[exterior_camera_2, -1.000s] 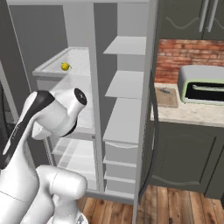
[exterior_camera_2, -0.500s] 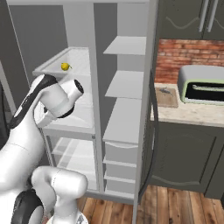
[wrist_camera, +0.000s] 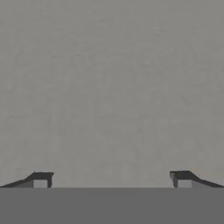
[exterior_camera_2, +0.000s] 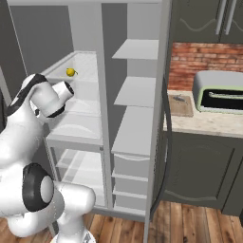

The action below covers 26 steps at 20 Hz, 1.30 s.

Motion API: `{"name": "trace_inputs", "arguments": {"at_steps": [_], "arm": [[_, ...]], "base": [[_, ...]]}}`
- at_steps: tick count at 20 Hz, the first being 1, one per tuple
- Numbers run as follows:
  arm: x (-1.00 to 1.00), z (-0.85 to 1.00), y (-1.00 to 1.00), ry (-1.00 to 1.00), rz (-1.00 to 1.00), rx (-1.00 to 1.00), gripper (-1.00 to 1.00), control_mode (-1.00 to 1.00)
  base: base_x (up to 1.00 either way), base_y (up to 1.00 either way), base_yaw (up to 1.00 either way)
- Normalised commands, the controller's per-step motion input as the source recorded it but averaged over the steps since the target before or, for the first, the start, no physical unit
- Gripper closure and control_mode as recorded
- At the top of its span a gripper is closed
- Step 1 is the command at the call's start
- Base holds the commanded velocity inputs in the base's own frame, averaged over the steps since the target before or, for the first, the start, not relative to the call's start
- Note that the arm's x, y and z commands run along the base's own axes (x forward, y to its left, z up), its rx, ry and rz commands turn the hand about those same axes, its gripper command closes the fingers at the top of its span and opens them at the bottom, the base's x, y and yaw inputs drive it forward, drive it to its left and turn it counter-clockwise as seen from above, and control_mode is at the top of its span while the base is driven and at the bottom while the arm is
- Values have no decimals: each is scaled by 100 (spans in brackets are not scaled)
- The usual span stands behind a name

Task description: Retrieve a lemon from the fridge and place it on the cutting board with the fish.

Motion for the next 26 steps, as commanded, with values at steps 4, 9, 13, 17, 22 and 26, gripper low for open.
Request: {"name": "trace_inputs", "arguments": {"at_steps": [4,9,13,17,22,26], "arm": [[-31,-20,92,1,0,0,-100,-100],[-60,-10,86,0,0,0,-100,-100],[-55,-1,51,0,-11,0,-100,-100],[-3,0,2,1,-1,-1,-100,-100],[6,-1,-36,6,0,-13,-100,-100],[9,-3,-97,0,5,-15,-100,-100]], "base": [[0,0,0],[0,0,0],[0,0,0],[0,0,0],[0,0,0],[0,0,0]]}}
